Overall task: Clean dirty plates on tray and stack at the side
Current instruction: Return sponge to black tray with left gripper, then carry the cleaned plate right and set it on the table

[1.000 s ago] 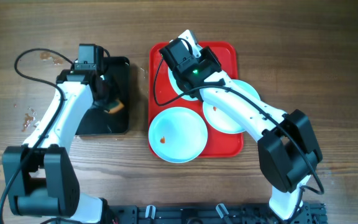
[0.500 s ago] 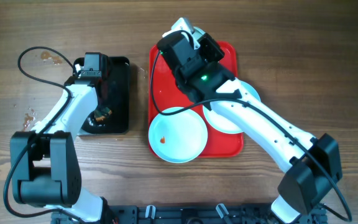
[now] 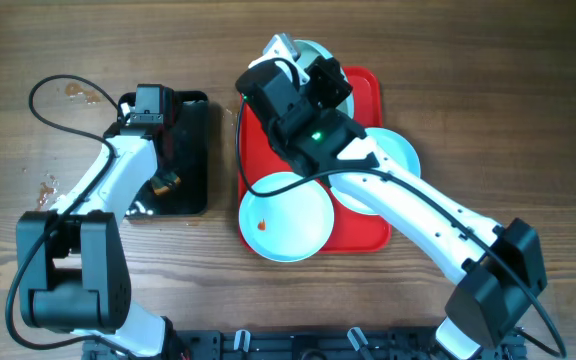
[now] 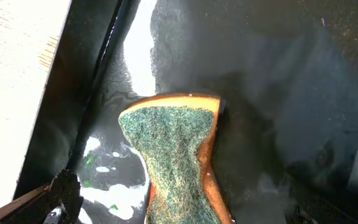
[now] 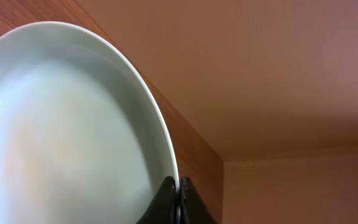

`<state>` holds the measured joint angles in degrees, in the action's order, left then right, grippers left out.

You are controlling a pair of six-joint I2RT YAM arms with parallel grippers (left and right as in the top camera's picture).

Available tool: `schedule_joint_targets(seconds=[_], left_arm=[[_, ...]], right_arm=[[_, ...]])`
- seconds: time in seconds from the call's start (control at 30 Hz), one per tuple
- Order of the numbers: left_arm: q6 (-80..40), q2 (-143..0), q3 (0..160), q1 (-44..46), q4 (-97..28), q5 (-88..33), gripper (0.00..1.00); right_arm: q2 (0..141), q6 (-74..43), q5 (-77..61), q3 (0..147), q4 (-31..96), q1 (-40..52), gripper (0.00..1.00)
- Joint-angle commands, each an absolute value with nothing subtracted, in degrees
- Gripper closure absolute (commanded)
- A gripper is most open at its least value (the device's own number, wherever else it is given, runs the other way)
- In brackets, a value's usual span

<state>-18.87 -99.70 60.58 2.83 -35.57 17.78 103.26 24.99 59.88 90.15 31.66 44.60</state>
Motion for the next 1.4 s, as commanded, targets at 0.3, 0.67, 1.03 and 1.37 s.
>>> schedule_joint_targets(seconds=[0.3,0.67,1.03,1.37], left_arm=[[-18.20,-100.14,60.42,2.72,-35.53,19.14,0.00],[-18.22,-100.14,60.42,2.72,-35.53,19.14,0.00],[-18.22,-100.14,60.42,2.72,-35.53,19.14,0.00],[-18.22,-100.14,60.42,2.72,-35.53,19.14,0.00]], right_arm=[[102.32,25.43,61.98,91.18,31.31,44.99,0.96],[102.32,25.45,61.98,91.18,31.29,44.99,0.96],[102.30,1.54,41.39,91.33,41.25,38.39,0.96],[98.96,-19.75,-9.41,95.02,48.84,1.30,0.96]])
